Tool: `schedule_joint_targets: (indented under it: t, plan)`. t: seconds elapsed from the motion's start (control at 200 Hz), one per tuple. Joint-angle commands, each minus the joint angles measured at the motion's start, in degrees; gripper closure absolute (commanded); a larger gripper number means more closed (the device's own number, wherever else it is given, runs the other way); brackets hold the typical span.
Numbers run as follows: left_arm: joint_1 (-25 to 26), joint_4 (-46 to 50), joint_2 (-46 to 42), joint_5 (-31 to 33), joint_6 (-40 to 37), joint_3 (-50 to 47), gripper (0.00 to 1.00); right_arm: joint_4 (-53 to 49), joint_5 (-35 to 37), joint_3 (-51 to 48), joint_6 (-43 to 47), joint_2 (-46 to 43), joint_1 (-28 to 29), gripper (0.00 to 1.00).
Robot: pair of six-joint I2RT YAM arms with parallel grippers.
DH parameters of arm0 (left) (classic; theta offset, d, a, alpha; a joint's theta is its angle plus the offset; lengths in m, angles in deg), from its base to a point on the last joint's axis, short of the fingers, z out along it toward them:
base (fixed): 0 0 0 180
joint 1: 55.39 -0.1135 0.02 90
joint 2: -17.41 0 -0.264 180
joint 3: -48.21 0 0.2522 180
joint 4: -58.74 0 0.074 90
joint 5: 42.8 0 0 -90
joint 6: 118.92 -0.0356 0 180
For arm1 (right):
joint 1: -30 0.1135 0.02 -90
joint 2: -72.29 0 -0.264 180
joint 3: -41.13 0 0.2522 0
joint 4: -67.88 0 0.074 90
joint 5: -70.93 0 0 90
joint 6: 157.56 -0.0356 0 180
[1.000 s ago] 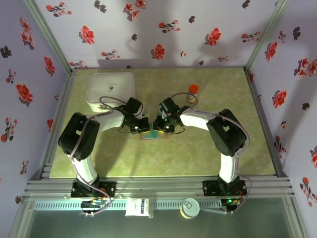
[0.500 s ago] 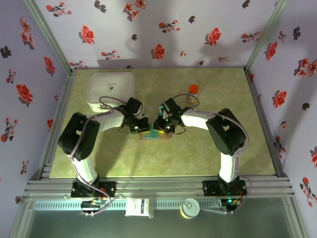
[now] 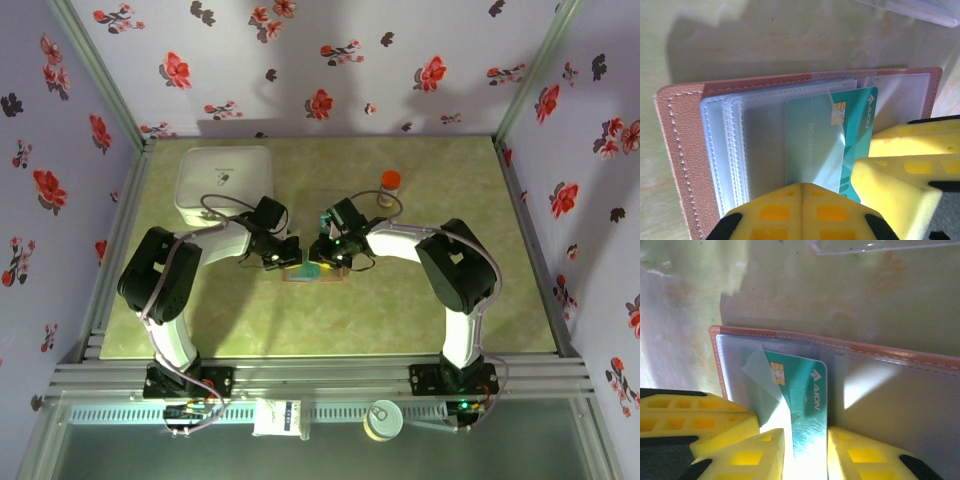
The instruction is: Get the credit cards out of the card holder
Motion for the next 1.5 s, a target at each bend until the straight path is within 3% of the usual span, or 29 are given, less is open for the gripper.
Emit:
schedule_joint_targets:
  t: [0.0, 0.465, 0.7, 1.03, 1.495]
  plan:
    - [0.0, 1.2, 0.5, 1.4, 0.3, -1.1, 1.00, 2.8, -2.5, -0.6, -1.5, -1.7, -0.1, 0.75]
    - [0.0, 1.0, 0.4, 1.3, 0.2, -1.2, 1.00, 2.1, -2.4, -1.0, -0.8, -2.9, -0.2, 0.90]
    - [0.0, 0.8, 0.1, 1.4, 0.4, -1.6, 1.00, -1.3, 1.0, -1.6, 1.1, -5.1, -0.3, 0.96]
    - [0.0, 0.4, -0.7, 1.4, 0.5, -2.1, 1.00, -14.3, 8.2, 2.0, 6.6, -7.5, -0.5, 0.98]
    - [-0.1, 0.0, -0.8, 1.3, 0.5, -2.2, 1.00, -18.3, 10.9, 5.7, 7.5, -7.1, 0.0, 0.98]
